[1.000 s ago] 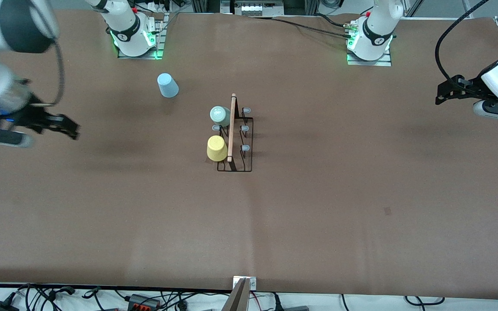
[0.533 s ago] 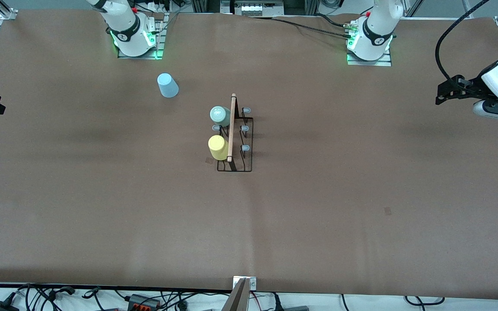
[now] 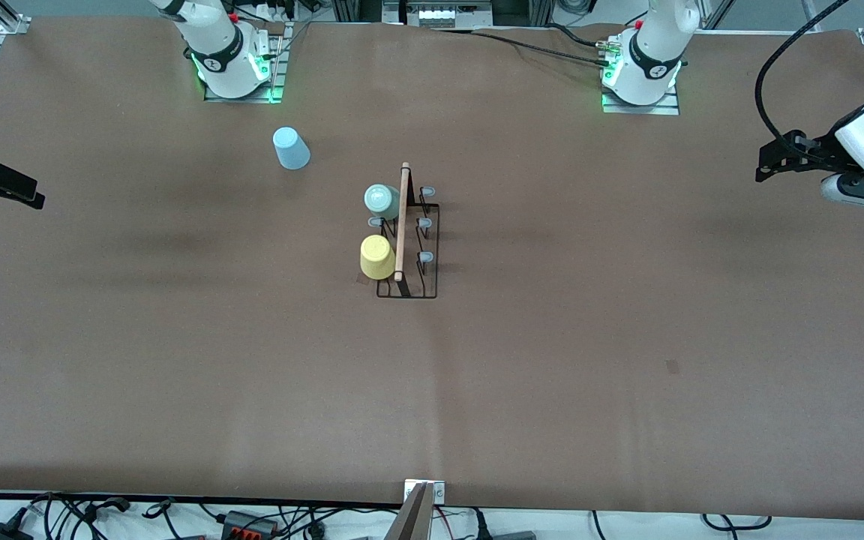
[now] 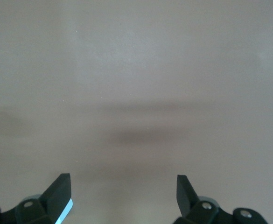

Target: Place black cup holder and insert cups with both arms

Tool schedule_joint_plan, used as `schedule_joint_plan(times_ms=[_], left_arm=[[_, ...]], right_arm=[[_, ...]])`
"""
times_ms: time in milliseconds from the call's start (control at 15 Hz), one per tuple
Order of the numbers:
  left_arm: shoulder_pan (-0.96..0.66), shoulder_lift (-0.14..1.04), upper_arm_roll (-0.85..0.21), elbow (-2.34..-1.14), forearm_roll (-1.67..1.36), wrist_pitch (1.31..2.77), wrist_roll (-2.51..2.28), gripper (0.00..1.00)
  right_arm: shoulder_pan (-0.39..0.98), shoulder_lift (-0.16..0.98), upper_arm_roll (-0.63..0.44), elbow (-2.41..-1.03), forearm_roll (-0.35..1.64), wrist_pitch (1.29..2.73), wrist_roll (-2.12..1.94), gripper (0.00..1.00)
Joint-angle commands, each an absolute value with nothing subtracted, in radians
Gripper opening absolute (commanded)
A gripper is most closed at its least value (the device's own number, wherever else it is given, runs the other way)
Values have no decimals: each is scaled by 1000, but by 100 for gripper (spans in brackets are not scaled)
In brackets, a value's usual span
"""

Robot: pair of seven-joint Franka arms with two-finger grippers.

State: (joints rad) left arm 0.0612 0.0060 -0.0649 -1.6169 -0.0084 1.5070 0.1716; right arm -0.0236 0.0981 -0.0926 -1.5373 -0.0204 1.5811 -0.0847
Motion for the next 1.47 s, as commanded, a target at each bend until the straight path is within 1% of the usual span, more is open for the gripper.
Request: schedule_joint_plan(times_ms=[0, 400, 1400], left_arm=[[66, 0, -67, -1612, -2, 1499, 184, 100], [66, -2, -67, -1612, -2, 1499, 184, 100], [66, 0, -69, -1612, -2, 1500, 184, 100]], right_arm=[[-17, 92, -87, -1535, 9, 1580, -60, 100], [-8, 83, -72, -1532, -2, 1577, -20, 100], [-8, 81, -81, -1529, -2, 1575, -29, 100]])
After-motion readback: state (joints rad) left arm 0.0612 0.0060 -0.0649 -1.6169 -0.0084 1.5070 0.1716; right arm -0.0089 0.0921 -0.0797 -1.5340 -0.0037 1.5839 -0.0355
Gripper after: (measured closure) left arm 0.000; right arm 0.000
